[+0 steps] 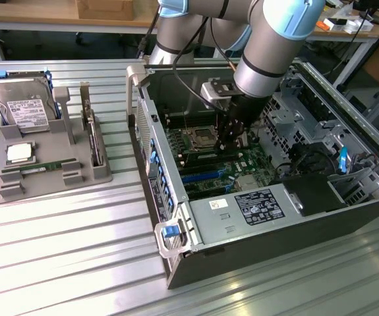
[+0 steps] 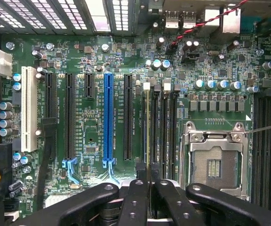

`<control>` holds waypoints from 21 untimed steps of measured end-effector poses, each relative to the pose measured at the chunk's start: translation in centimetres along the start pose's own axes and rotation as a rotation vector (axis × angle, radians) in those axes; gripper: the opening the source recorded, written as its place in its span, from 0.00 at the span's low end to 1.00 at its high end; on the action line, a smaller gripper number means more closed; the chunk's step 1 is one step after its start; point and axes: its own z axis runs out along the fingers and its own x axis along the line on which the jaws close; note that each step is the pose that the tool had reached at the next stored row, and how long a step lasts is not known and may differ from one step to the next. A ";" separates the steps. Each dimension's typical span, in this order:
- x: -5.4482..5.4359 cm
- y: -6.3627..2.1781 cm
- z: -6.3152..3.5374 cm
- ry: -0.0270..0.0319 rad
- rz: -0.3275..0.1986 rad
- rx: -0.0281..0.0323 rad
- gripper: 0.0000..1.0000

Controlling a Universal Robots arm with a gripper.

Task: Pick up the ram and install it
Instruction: 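Insert the ram into the slot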

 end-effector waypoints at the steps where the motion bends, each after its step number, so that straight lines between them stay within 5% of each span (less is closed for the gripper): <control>1: 0.0 0.00 0.00 0.0000 0.000 0.0000 0.12; 21: 0.0 0.07 0.19 -0.0025 0.000 0.0000 0.12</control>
